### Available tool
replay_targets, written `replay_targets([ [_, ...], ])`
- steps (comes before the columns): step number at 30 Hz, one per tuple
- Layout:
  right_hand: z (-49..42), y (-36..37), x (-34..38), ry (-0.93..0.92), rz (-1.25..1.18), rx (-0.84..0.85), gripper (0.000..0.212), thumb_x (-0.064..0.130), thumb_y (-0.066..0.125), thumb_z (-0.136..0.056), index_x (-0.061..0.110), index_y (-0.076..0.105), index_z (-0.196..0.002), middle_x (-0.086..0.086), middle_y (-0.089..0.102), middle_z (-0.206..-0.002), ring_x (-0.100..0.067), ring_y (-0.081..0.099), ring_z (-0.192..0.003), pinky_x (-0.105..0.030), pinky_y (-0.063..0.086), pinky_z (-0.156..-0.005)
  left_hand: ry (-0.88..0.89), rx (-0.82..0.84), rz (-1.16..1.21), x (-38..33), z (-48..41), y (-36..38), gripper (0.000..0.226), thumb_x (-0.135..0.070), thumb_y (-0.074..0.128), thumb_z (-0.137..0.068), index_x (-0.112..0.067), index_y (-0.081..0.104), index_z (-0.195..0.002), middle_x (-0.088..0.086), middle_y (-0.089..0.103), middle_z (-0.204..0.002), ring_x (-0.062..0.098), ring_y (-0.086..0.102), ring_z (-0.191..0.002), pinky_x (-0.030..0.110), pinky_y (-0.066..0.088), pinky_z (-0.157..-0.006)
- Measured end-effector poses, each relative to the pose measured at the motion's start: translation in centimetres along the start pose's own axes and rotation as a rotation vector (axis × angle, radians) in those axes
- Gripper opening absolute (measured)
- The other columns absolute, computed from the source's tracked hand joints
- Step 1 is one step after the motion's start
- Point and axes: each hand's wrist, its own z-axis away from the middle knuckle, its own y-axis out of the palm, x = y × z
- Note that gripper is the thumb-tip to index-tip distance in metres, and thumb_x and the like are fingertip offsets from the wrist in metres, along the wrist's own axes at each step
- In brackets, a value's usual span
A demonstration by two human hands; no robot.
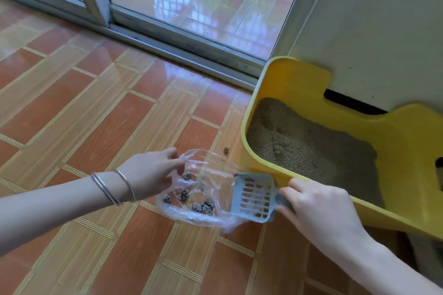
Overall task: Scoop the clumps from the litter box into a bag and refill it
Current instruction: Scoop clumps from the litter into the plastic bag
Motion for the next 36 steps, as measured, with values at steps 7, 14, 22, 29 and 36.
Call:
replay_targets([
  [7,0.9,3.2,0.1,-0.093,0.023,-0.018,0.024,0.021,0.086,-0.056,0.02,0.069,-0.073,0.004,0.058,-0.062,-0.018,0.054,-0.047,-0.025,0.036,-0.039,-0.002,-0.038,0.046,-1.8,-0.6,0.0,0.016,-0.03,0.047,-0.094,-0.03,0.05,-0.109,-0.012,0.043,-0.112,0.007,0.056,-0.078,0.02,0.044,-0.057],
  [14,0.9,1.2,-0.2,-0.043,-0.193,-0.03,0.019,0.032,0.053,-0.082,0.023,0.07,-0.08,0.008,0.061,-0.069,-0.013,0.058,-0.054,-0.023,0.039,-0.04,-0.022,-0.058,0.022,-2.4,-1.0,-0.2,0.018,-0.03,0.046,-0.094,-0.032,0.05,-0.111,-0.013,0.044,-0.113,0.005,0.049,-0.069,0.016,0.038,-0.052],
  [22,2.4,-5.1,-7.5,0.081,-0.641,0.075,0.033,0.051,0.057,-0.079,0.03,0.069,-0.1,0.022,0.062,-0.09,0.001,0.062,-0.076,-0.016,0.05,-0.061,0.059,-0.453,0.041,-2.2,-2.3,-4.2,0.021,-0.01,0.067,-0.08,-0.015,0.062,-0.1,0.0,0.059,-0.095,0.016,0.059,-0.063,0.027,0.048,-0.04],
  [29,2.7,-3.7,-14.9,0.548,-0.689,-0.016,0.028,0.045,0.072,-0.066,0.036,0.067,-0.092,0.016,0.067,-0.089,-0.005,0.057,-0.086,-0.015,0.041,-0.066,0.346,-0.602,-0.063,-6.8,-4.5,-7.3,0.037,-0.029,0.037,-0.09,-0.008,0.061,-0.107,0.008,0.064,-0.101,0.026,0.061,-0.087,0.04,0.054,-0.071],
  [36,2.2,1.9,-17.2,0.64,-0.355,0.29,0.026,0.032,0.071,-0.079,0.021,0.07,-0.103,0.003,0.067,-0.098,-0.014,0.053,-0.087,-0.033,0.043,-0.068,0.575,-0.48,-0.139,-10.8,-7.3,-5.0,0.034,-0.039,0.038,-0.095,-0.016,0.059,-0.107,0.002,0.061,-0.104,0.023,0.057,-0.096,0.04,0.047,-0.08],
])
